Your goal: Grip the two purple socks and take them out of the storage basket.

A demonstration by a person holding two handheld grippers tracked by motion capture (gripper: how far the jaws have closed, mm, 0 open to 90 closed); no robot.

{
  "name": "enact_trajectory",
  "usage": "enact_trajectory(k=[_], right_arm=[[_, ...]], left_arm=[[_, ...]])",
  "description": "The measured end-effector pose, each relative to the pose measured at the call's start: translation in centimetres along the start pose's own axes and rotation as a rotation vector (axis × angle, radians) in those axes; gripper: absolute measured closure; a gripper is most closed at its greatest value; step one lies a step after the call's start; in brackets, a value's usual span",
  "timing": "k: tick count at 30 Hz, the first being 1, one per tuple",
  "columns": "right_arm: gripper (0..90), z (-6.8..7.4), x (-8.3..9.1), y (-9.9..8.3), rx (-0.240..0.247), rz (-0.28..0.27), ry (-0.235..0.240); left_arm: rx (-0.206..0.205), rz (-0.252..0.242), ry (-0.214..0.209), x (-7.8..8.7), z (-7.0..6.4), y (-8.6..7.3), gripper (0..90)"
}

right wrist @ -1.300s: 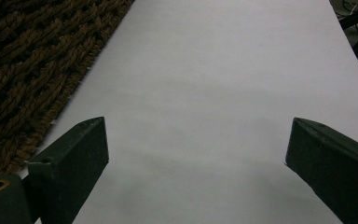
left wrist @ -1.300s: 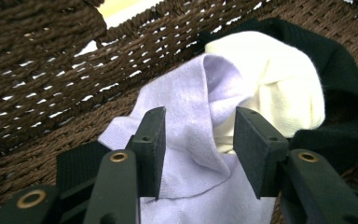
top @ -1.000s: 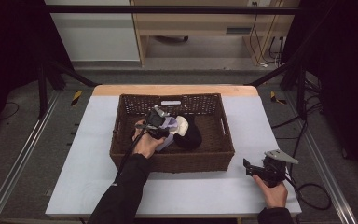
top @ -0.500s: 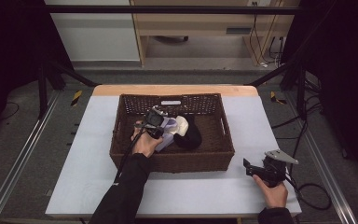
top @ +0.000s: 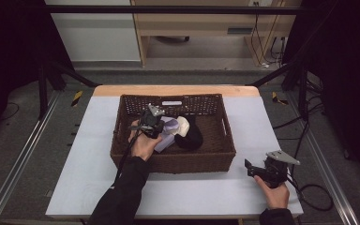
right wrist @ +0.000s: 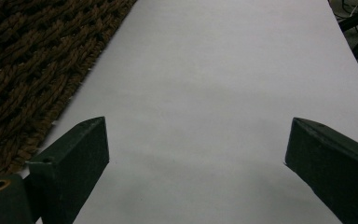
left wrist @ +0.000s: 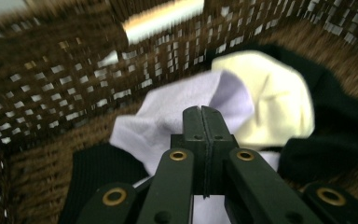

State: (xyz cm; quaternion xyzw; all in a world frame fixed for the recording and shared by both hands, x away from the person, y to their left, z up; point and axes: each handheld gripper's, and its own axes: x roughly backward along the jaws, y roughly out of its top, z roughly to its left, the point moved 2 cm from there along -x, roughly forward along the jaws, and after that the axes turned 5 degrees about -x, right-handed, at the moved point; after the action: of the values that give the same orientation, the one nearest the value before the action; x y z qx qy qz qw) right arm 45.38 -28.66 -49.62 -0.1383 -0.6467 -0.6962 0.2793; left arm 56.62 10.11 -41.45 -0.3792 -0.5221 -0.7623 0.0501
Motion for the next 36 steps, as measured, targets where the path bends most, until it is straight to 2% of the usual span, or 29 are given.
enact_trajectory(k=[2,4,5,9,17,25,36], right_arm=[[6.5,0.0,0.0,0.0,0.001,0.002,0.001],[6.5,0.0,0.0,0.0,0.000,0.002,0.001],[6.5,0.0,0.0,0.0,0.000,0.002,0.001],[6.5,0.0,0.0,0.0,0.000,0.001,0.002],[6.5,0.0,0.0,0.0,0.001,0.003,0.001],[6.5,0.0,-0.1,0.0,0.003,0.004,-0.002],[6.5,0.0,-0.1,0.0,0.002,0.007,-0.002]], left_arm=[[0.006,-0.054,0.004,0.6,0.1,0.3,89.5],[0.008,-0.085,0.007,0.9,0.2,0.5,89.5],[0.008,-0.085,0.007,0.9,0.2,0.5,89.5],[0.033,-0.164,-0.003,1.9,0.4,0.9,89.5],[0.070,-0.327,-0.001,5.1,2.0,1.8,89.6],[0.098,-0.402,0.002,7.4,3.1,2.1,89.6],[0.107,-0.481,-0.002,11.3,4.4,2.5,89.6]])
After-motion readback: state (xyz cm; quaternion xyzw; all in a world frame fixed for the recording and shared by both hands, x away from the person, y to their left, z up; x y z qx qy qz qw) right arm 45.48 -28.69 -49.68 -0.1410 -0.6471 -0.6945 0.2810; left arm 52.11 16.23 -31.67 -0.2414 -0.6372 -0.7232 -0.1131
